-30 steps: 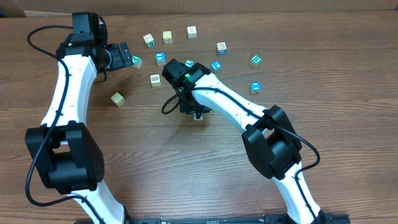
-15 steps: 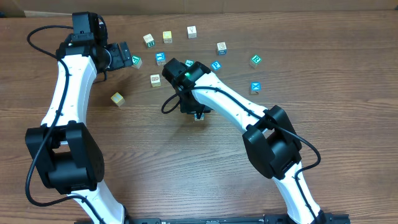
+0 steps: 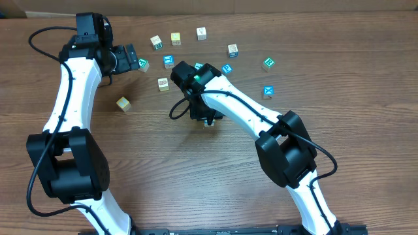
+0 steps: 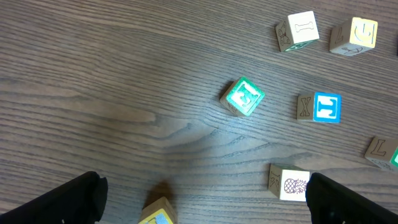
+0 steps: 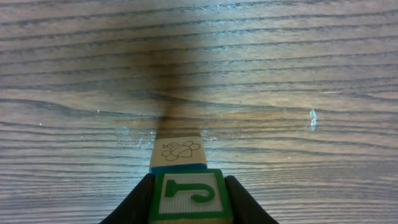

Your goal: Form a tower

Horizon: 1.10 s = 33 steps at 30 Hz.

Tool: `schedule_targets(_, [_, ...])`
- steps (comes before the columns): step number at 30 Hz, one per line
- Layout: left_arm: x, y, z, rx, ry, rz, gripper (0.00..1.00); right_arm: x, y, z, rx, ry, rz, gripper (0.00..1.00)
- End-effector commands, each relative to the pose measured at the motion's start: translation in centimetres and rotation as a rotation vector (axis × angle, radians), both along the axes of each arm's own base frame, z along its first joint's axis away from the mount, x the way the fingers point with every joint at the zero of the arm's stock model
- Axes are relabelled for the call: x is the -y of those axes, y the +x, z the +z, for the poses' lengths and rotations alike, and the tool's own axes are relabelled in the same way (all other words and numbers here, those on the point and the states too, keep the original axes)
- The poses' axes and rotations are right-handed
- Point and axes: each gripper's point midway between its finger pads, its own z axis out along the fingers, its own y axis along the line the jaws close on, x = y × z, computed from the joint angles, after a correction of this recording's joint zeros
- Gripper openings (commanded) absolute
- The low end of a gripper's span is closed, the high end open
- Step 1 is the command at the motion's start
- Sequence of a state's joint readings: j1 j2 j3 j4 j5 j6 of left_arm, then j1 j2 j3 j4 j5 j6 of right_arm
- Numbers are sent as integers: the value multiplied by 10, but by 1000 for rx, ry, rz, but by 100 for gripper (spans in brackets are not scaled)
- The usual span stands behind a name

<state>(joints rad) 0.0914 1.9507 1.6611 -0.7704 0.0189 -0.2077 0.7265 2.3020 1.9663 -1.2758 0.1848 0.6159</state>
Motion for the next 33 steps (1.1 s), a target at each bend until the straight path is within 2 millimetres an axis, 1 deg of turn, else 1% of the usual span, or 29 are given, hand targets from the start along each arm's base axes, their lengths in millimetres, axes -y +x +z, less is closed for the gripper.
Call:
schedule_targets(1, [3,0,13,31,-2,1,100,-5,7,5,19,25,-8,31])
schedule_targets(8, [3,0,13,31,-2,1,100,-5,7,4,18,25,-8,32])
schedule_targets(9, [3,0,13,31,-2,1,100,-5,7,3,18,25,-8,34])
schedule_targets(12, [3,0,13,31,-2,1,100,-4,5,1,12,22,-8,37])
schedule_targets(13, [3,0,13,31,-2,1,100,-5,5,1,10,24,-7,36])
schedule_targets(18, [3,0,13,31,-2,1,99,-9,4,1,3,46,-7,27])
schedule_targets(26, [3,0,13,31,-2,1,100,-9,5,1,4,46,-6,26])
schedule_targets(33, [3,0,13,31,-2,1,100,-8,4,1,-2,39,28,27])
